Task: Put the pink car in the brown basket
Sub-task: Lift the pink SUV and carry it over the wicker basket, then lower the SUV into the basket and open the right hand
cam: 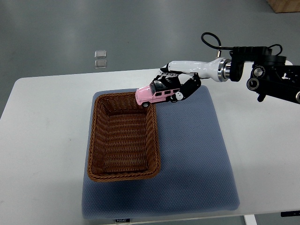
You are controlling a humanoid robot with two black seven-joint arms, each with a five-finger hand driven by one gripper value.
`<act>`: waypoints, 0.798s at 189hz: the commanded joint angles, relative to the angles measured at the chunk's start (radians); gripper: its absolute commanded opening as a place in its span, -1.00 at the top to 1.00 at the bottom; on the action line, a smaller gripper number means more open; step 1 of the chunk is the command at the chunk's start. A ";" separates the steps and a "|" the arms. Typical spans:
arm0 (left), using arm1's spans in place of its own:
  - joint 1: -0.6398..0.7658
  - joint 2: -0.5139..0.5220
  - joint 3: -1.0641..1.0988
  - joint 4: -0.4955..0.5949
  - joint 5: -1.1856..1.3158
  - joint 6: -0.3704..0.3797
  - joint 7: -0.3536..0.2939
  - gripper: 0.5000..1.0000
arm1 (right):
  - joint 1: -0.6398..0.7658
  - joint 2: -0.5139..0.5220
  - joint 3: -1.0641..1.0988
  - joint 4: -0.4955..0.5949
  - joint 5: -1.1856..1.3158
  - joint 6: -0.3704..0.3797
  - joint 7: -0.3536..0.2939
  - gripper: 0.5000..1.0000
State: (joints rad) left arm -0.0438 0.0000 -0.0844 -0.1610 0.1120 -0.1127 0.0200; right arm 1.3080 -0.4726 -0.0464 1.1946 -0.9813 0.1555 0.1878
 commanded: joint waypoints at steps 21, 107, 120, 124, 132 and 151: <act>-0.001 0.000 0.000 -0.003 0.000 -0.001 0.000 -1.00 | 0.020 0.183 -0.073 -0.099 0.006 -0.005 -0.001 1.00; -0.001 0.000 0.000 -0.006 0.000 -0.001 0.000 -1.00 | -0.033 0.356 -0.133 -0.230 -0.007 -0.034 -0.004 1.00; -0.001 0.000 0.000 -0.005 0.000 -0.001 0.000 -1.00 | -0.047 0.361 -0.133 -0.234 -0.010 -0.039 -0.004 1.00; -0.001 0.000 0.000 -0.006 0.000 -0.001 0.000 -1.00 | -0.049 0.361 -0.133 -0.236 -0.010 -0.039 -0.004 1.00; -0.001 0.000 0.000 -0.006 0.000 -0.001 0.000 -1.00 | -0.055 0.364 -0.133 -0.239 -0.011 -0.040 -0.004 1.00; -0.001 0.000 0.000 -0.005 0.000 -0.001 0.000 -1.00 | -0.067 0.374 -0.133 -0.251 -0.011 -0.056 -0.004 1.00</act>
State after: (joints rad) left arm -0.0445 0.0000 -0.0844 -0.1671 0.1120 -0.1135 0.0198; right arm 1.2529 -0.1083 -0.1793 0.9543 -0.9919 0.1120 0.1842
